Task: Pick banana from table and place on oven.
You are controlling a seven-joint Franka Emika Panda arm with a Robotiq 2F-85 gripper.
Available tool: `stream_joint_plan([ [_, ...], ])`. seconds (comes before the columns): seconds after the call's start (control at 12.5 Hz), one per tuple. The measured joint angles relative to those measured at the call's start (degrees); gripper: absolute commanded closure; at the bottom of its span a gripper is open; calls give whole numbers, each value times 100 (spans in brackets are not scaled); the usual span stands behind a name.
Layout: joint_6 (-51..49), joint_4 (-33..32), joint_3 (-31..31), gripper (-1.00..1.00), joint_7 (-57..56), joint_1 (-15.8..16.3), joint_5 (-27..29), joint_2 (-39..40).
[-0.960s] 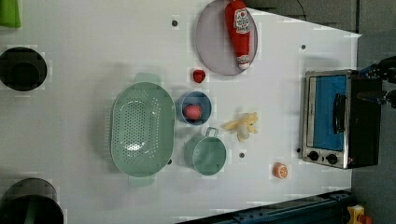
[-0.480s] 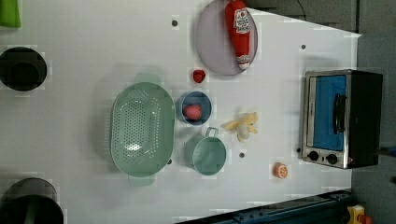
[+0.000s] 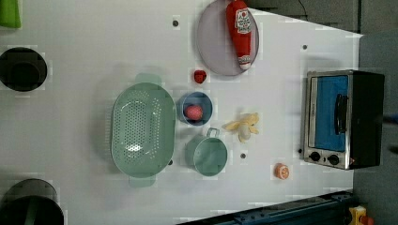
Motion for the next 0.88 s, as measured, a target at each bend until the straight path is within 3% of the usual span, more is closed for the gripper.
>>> stream_joint_plan([
  [0.4,1472,-929,86,-100,0,78,232,1902],
  [0.88,3584,-2014,33,-100,59,35,155,2653],
])
